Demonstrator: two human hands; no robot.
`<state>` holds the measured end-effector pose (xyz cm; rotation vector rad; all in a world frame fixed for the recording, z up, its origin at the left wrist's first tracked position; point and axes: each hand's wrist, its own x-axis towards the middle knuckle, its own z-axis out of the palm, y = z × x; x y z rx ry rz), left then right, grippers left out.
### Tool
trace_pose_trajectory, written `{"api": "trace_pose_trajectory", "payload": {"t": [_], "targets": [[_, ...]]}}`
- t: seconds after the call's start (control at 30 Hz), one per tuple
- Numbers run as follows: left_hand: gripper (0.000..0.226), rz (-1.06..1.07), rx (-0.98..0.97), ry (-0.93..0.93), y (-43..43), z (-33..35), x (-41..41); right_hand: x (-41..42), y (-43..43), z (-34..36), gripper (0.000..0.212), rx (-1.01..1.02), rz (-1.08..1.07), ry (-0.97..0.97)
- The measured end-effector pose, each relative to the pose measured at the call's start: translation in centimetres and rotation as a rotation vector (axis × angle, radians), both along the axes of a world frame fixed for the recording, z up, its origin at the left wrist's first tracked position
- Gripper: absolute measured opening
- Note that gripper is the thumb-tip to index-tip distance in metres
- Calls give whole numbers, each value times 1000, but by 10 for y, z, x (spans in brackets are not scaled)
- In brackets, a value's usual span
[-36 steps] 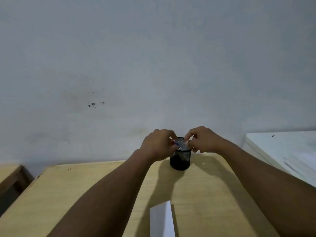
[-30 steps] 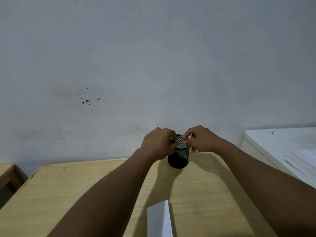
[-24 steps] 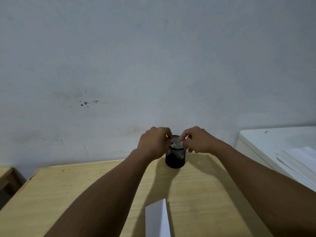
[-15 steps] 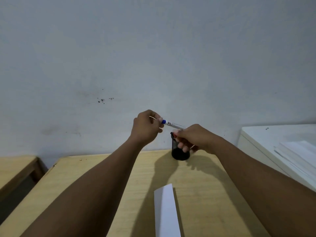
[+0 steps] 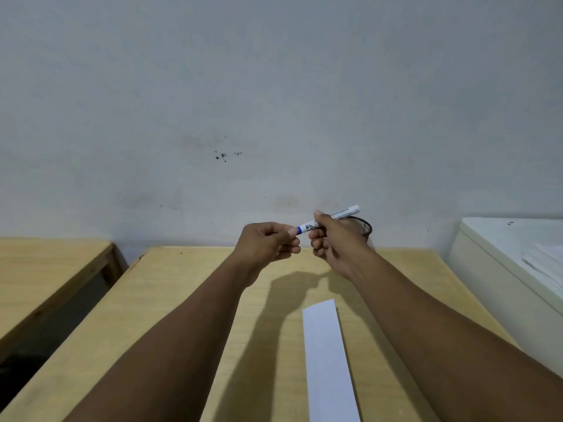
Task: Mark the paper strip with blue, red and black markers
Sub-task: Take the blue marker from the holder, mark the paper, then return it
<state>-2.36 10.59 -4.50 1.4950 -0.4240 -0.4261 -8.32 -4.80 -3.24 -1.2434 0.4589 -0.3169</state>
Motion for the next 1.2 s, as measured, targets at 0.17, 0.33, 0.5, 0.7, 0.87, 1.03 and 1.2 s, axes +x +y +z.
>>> {"api": "trace_pose_trajectory", "payload": {"t": [0.17, 0.33, 0.5, 0.7, 0.87, 1.03, 1.2], "targets": [[18, 141, 77, -44, 36, -25, 20, -7, -24, 4, 25, -27, -38, -10], [6, 23, 693, -419, 50, -52, 25, -17, -34, -3, 23, -127, 12, 50], [7, -161, 888, -525, 32, -65, 11, -14, -19, -22, 25, -242, 86, 113], [13, -207, 950, -564, 26, -71, 4, -15, -15, -38, 29, -306, 108, 159], [33, -174, 898, -450, 29, -79, 4, -18, -18, -43, 26, -291, 68, 128], [78, -87, 846, -736, 27, -84, -21, -25, -19, -50, 19, -285, -53, 55], [79, -150, 859, -942, 29, -102, -54, -36, -9, -68, 17, -315, -129, 41]]}}
